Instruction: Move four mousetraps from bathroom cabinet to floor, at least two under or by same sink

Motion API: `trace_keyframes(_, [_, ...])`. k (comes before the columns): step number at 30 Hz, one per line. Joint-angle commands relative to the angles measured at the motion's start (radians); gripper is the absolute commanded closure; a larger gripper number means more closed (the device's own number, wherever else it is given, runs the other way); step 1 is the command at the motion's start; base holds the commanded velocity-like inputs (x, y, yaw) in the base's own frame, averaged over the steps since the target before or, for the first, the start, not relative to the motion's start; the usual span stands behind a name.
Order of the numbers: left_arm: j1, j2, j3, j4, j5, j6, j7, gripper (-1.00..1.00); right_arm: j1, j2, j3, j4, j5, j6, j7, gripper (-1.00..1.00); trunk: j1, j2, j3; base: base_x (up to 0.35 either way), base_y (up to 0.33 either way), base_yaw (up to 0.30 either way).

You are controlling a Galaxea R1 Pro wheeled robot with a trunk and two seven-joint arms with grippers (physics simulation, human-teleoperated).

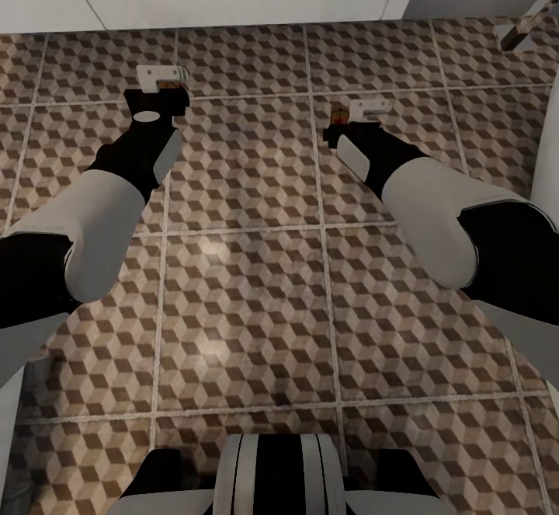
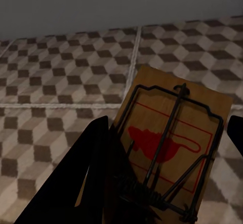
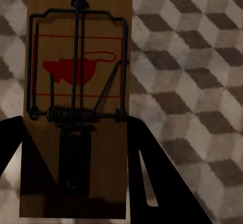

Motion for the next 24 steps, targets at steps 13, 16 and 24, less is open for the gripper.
trace_keyframes(13, [-0.001,0.0,-0.005,0.0,-0.008,0.014,0.007,1.0,-0.001,0.0,0.011,-0.011,-0.012,-0.014,-0.006,1.0,0.0,0.0,0.0,0.003,0.0,0.0])
trace_keyframes(16, [-0.001,0.0,-0.005,0.0,-0.008,0.015,0.007,1.0,-0.001,0.0,0.011,-0.011,-0.011,-0.019,-0.006,1.0,0.0,0.0,0.0,0.0,0.0,0.0])
trace_keyframes(24, [-0.001,0.0,-0.004,-0.001,-0.008,0.017,0.007,1.0,-0.002,0.0,0.011,-0.01,-0.011,-0.052,-0.007,1.0,0.0,0.0,0.0,0.012,0.0,0.0])
